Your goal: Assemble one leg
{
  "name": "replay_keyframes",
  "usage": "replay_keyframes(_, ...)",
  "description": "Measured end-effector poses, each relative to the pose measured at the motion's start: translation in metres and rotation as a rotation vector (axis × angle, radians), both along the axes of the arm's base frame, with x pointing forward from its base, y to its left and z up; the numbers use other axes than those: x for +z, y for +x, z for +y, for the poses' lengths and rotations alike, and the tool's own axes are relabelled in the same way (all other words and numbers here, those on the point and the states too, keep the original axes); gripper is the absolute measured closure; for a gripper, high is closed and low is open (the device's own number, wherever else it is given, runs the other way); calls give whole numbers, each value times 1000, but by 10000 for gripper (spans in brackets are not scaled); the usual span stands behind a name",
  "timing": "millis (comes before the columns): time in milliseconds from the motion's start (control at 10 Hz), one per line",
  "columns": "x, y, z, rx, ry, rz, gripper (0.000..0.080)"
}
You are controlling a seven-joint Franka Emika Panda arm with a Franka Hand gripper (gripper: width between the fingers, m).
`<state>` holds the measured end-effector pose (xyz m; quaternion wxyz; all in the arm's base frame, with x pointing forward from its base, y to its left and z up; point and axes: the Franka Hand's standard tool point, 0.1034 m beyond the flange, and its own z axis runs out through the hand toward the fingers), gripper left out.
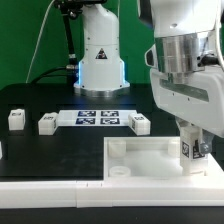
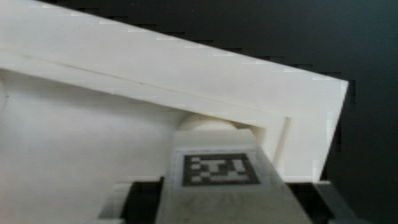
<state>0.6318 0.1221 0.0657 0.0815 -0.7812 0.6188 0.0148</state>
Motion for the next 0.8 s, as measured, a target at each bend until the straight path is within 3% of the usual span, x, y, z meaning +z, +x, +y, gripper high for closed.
replay_keyframes(100, 0, 0, 0, 64, -5, -9, 509)
replay_keyframes(200, 0, 0, 1, 67, -5, -10, 324)
replay_keyframes(300, 0, 0, 1, 91, -6, -13, 211)
replay_keyframes(400, 1, 0, 1, 247, -24, -26, 211)
replay_keyframes(500, 2, 1, 3, 398, -36, -31, 161)
replay_keyframes(800, 0, 3, 3, 791, -64, -44, 150)
